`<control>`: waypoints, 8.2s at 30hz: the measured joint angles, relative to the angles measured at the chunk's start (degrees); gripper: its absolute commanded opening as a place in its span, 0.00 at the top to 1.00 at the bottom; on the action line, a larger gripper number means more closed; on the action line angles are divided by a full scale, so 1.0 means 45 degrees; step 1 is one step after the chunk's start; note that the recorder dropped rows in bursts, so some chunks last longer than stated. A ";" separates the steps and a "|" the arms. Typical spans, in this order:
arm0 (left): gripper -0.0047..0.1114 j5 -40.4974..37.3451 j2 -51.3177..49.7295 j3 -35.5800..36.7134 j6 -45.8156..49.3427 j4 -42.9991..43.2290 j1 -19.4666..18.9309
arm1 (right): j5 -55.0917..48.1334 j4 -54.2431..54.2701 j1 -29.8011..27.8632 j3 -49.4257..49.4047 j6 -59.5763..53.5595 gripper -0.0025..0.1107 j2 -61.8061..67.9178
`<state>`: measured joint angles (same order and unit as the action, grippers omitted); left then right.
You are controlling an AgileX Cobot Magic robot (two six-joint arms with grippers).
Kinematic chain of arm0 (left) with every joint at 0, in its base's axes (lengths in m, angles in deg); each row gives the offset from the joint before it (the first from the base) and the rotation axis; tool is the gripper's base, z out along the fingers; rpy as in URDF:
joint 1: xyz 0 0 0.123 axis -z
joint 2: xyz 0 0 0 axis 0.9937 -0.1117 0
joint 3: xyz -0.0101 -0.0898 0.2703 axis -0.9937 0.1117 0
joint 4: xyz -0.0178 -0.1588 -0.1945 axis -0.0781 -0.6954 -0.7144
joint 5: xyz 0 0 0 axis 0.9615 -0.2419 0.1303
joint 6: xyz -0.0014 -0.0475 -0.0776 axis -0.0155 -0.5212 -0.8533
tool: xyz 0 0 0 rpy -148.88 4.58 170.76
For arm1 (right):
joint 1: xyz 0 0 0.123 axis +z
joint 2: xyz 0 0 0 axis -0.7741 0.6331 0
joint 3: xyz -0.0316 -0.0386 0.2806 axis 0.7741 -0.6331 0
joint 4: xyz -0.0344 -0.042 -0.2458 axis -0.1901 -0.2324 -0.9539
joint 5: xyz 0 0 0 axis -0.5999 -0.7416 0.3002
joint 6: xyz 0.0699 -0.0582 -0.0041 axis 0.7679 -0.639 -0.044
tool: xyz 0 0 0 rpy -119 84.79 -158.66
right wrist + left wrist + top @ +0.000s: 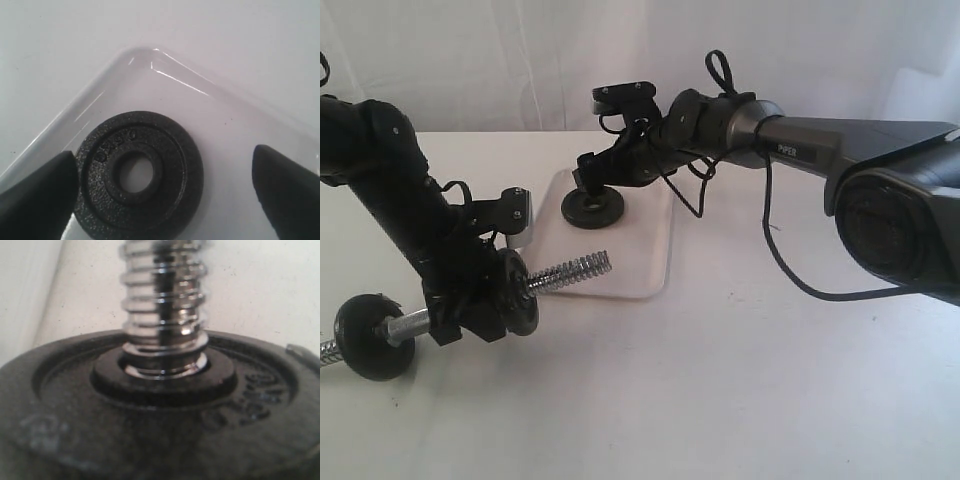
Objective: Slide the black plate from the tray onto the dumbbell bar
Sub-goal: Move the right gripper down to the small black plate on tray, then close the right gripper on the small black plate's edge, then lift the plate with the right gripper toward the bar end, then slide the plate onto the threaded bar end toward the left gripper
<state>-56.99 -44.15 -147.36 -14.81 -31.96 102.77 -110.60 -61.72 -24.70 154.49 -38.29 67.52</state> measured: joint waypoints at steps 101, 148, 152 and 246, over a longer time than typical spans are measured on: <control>0.96 -0.0026 0.0019 0.0034 0.0000 0.0023 0.0000 | 0.2183 -0.8860 0.1701 0.0145 0.8878 0.15 0.1468; 0.96 -0.0026 0.0019 0.0056 0.0000 0.0023 0.0000 | -0.0982 -0.6573 0.1379 0.0113 0.7896 0.98 0.0048; 0.96 -0.0026 0.0019 0.0056 0.0000 0.0023 0.0000 | -0.1442 -0.4471 0.1056 0.0113 0.6471 0.98 -0.0085; 0.96 0.0801 0.0019 0.0056 -0.0899 -0.1276 -0.0081 | -0.6415 1.5437 -0.2064 -1.0103 -0.9015 0.98 -0.4801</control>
<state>-53.38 -44.07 -147.11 -18.85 -37.70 102.41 -139.47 7.74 -33.99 109.03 -78.85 45.92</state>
